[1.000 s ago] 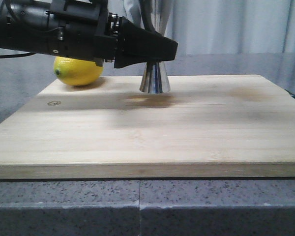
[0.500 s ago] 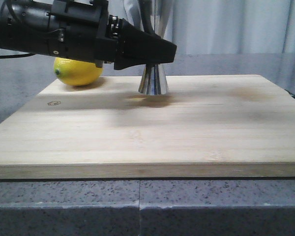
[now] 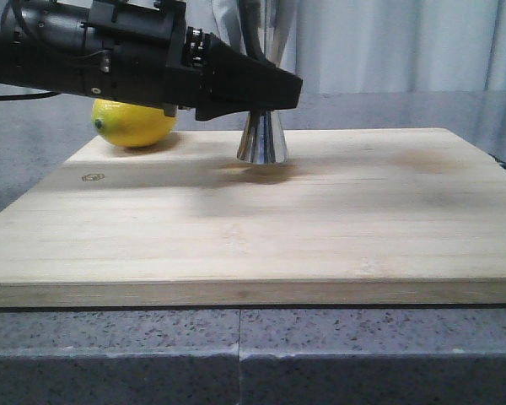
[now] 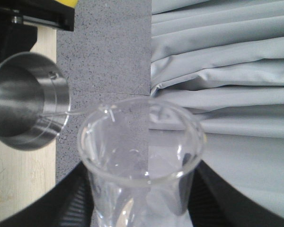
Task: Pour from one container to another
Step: 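Tilt the beaker with the right gripper, pouring liquid into the jigger's upper cup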
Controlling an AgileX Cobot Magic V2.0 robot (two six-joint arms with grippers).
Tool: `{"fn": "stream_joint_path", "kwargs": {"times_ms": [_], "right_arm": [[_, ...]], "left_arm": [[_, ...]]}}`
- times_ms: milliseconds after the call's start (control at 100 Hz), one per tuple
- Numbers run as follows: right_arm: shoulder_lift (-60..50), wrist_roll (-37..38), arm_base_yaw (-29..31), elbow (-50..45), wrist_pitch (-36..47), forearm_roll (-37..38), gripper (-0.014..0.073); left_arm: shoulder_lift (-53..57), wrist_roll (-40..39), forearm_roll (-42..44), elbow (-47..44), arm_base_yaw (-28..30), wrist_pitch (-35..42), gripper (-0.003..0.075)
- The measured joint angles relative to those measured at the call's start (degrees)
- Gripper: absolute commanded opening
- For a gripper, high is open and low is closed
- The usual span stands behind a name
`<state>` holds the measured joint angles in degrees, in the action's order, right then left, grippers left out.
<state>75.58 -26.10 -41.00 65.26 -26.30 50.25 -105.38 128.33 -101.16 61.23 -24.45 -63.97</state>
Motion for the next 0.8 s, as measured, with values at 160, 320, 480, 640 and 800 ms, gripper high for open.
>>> {"fn": "stream_joint_path", "kwargs": {"times_ms": [160, 320, 480, 640, 800], "right_arm": [[0.00, -0.24, 0.00, 0.00, 0.00, 0.00, 0.0298], [0.00, -0.37, 0.00, 0.00, 0.00, -0.09, 0.0298], [0.00, 0.91, 0.00, 0.00, -0.68, -3.66, 0.0298], [0.00, 4.90, 0.00, 0.00, -2.77, -6.34, 0.0298], [-0.41, 12.00, 1.29, 0.00, -3.12, -6.79, 0.0298]], "left_arm": [[0.00, 0.00, 0.00, 0.00, 0.00, 0.00, 0.0062], [0.00, 0.00, 0.00, 0.00, 0.00, 0.09, 0.0062], [0.00, 0.00, 0.00, 0.00, 0.00, 0.09, 0.0062], [0.00, 0.00, 0.00, 0.00, 0.00, 0.09, 0.0062], [0.00, 0.00, 0.00, 0.00, 0.00, 0.09, 0.0062]]}}
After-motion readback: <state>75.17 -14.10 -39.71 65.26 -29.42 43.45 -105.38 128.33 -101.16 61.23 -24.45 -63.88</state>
